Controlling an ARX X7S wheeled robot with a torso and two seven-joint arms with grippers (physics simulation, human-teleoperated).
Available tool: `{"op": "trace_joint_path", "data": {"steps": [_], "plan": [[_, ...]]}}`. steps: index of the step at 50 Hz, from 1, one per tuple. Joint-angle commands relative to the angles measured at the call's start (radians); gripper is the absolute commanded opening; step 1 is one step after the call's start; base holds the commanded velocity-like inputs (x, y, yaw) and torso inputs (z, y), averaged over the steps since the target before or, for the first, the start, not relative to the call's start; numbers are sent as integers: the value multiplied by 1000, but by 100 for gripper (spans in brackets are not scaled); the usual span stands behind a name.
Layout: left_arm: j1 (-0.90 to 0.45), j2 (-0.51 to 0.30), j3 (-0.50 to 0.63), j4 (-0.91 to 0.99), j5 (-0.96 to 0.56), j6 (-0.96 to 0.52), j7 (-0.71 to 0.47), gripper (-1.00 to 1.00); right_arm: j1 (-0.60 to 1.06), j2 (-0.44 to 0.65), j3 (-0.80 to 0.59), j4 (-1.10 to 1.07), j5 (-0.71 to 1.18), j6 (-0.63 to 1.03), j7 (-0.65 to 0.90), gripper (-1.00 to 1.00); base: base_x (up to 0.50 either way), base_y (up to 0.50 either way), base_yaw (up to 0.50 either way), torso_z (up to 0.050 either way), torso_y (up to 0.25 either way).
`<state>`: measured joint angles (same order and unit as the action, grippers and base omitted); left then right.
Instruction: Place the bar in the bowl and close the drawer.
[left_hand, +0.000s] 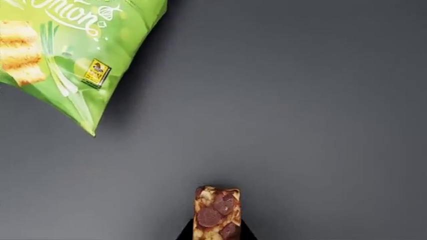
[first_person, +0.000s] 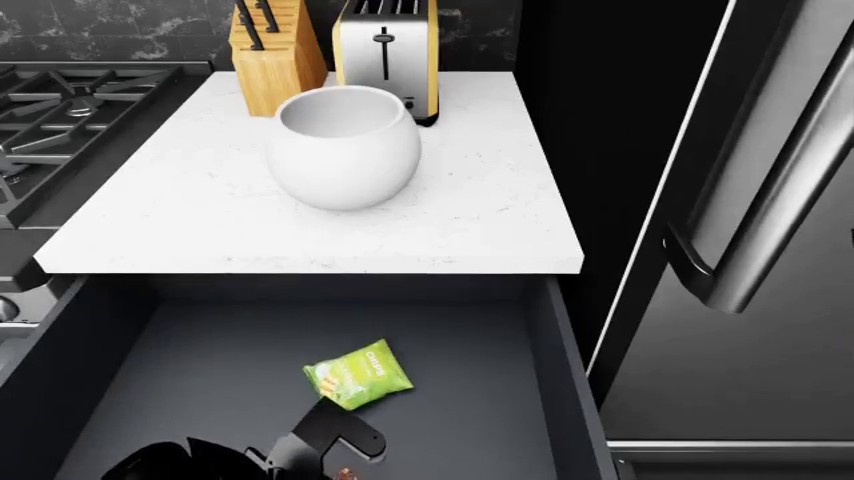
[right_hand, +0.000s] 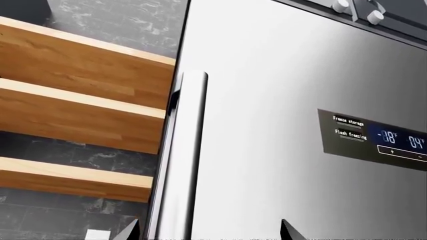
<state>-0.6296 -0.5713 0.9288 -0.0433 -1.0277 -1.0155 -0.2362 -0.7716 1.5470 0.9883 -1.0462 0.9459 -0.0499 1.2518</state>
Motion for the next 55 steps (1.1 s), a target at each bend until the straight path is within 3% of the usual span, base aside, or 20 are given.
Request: {"op": "trace_joint_path", "data": {"steps": [1, 18, 35, 43, 55], "plan": [[20, 7, 18, -2, -48, 4, 5, -100, 0, -3, -10, -1, -7, -4, 3, 100, 0, 0, 0, 0, 0], [-139, -62, -196, 279, -241, -38, -188, -100, -5, -15, 18, -1, 5, -1, -13, 100, 0, 0, 0, 0, 0], [-408, -9, -430, 389, -355, 67, -273, -100, -10, -45, 82, -1, 37, 10, -54, 100, 0, 0, 0, 0, 0], [-582, 59, -444, 270, -281, 97, -249, -100, -10, -54, 106, -1, 49, 15, -69, 100, 0, 0, 0, 0, 0], [-850, 250, -341, -191, -7, 238, -59, -100, -11, -81, 139, -1, 62, 27, -98, 100, 0, 0, 0, 0, 0]]}}
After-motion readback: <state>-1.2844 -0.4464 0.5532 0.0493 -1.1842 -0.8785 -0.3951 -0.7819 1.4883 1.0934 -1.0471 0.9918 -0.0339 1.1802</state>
